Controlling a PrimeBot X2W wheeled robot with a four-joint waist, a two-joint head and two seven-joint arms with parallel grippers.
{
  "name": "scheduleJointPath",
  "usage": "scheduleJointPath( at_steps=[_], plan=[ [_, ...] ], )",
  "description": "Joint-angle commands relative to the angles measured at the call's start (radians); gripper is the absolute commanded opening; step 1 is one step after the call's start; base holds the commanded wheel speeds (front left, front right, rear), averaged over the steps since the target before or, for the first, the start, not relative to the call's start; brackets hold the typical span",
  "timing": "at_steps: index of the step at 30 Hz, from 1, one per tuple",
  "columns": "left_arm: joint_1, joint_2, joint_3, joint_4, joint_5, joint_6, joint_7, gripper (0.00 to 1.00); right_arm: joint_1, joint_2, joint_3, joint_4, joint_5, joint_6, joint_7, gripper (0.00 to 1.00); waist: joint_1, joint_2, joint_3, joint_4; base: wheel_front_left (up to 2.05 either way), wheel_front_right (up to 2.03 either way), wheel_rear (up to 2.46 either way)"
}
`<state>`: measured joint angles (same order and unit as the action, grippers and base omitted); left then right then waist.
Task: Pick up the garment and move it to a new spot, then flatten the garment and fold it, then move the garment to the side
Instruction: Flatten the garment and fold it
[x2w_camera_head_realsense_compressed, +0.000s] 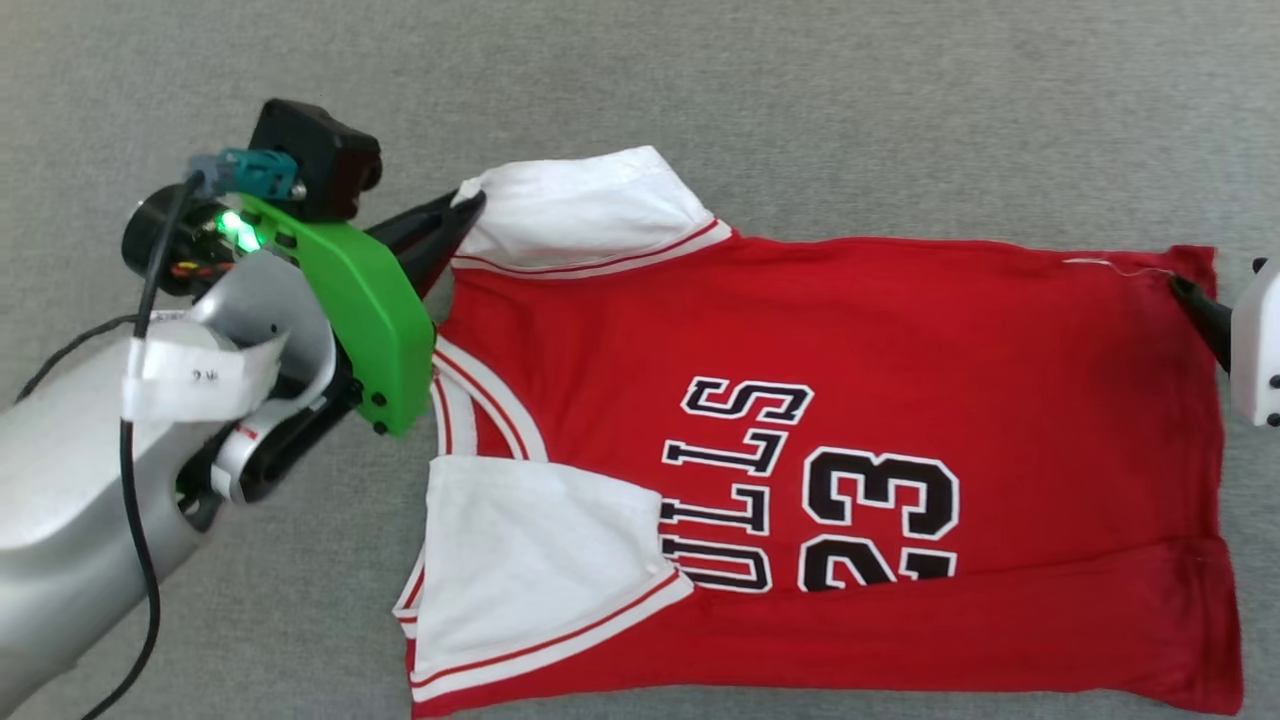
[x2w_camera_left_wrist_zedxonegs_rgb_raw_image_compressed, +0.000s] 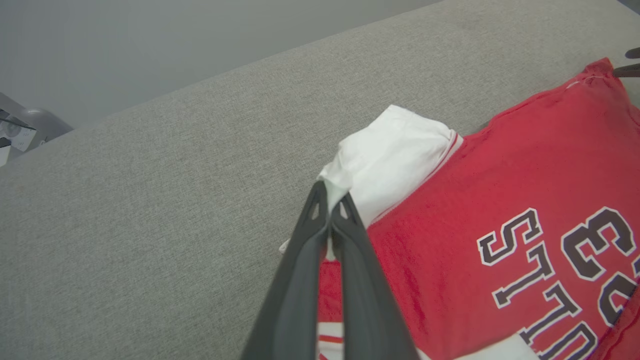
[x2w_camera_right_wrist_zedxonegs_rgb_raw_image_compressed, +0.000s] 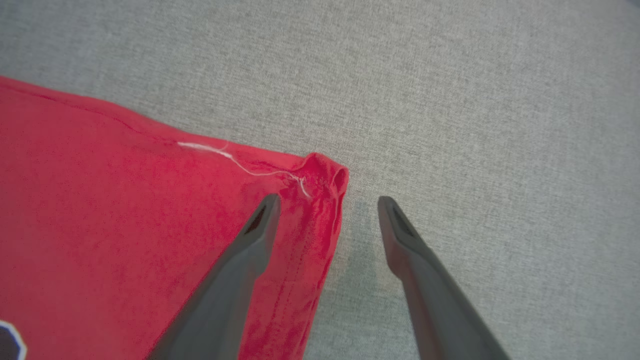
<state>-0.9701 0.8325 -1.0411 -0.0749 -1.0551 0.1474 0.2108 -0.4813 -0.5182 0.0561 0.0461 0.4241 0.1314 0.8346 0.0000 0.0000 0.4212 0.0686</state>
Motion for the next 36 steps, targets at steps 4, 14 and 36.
scheduleJointPath(
  at_steps=[4,14,36],
  plan=[
    [0.035,0.012,-0.001,-0.073,0.017,0.041,-0.014,0.0,-0.035,-0.021,0.015,0.063,-0.014,-0.001,0.017,1.0,0.0,0.0,0.044,0.063,0.0,0.0,0.0],
    [0.063,-0.003,-0.015,-0.113,0.023,0.065,-0.029,0.0,-0.019,-0.038,0.071,0.16,0.029,-0.001,0.014,0.0,0.0,0.0,0.042,0.09,0.0,0.0,0.0],
    [0.322,0.058,-0.041,-0.113,-0.086,0.115,-0.132,0.0,0.245,-0.005,-0.014,0.059,0.211,-0.001,-0.307,0.0,0.0,0.0,-0.235,0.067,0.0,0.0,0.0]
  ],
)
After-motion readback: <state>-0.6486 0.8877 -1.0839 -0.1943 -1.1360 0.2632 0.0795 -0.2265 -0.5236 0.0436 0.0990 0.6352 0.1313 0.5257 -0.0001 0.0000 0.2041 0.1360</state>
